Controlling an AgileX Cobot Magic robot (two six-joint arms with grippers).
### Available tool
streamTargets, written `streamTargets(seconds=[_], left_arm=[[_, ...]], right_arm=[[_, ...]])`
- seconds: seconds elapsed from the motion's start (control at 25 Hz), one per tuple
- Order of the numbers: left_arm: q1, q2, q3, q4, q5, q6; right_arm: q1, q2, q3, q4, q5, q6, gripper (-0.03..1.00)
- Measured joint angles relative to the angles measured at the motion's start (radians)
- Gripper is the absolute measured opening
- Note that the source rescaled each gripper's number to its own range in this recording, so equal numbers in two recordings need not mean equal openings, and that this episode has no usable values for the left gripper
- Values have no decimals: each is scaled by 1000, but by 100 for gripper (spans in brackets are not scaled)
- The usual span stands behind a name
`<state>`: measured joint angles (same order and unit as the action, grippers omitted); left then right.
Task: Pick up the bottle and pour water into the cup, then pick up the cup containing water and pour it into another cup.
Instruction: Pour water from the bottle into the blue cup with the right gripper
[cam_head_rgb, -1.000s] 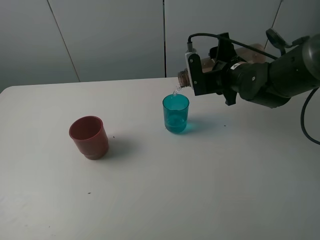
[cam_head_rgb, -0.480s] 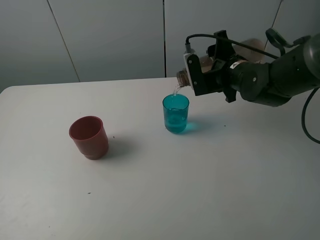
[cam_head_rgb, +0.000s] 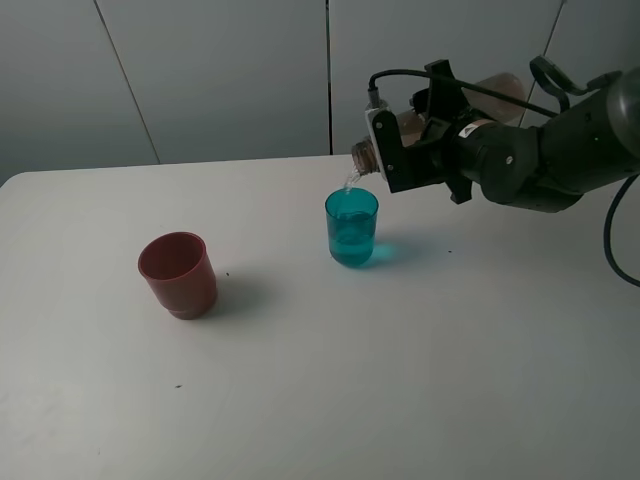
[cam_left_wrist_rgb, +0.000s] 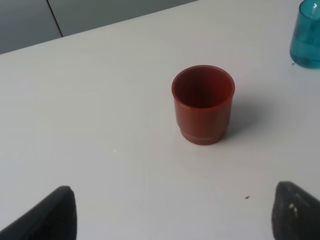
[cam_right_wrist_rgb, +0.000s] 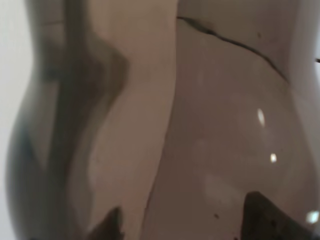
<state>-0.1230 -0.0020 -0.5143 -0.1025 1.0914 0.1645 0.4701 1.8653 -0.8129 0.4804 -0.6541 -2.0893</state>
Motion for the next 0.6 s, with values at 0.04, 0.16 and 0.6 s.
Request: streamTargets(seconds=[0.04, 0.16, 0.6], left_arm=[[0, 0, 0, 0, 0, 0], [0, 0, 0, 0, 0, 0], [0, 0, 0, 0, 0, 0]], right_arm=[[0, 0, 0, 0, 0, 0, 0], [-2, 0, 0, -11, -13, 0, 0], [-30, 0, 0, -57, -38, 0, 0]])
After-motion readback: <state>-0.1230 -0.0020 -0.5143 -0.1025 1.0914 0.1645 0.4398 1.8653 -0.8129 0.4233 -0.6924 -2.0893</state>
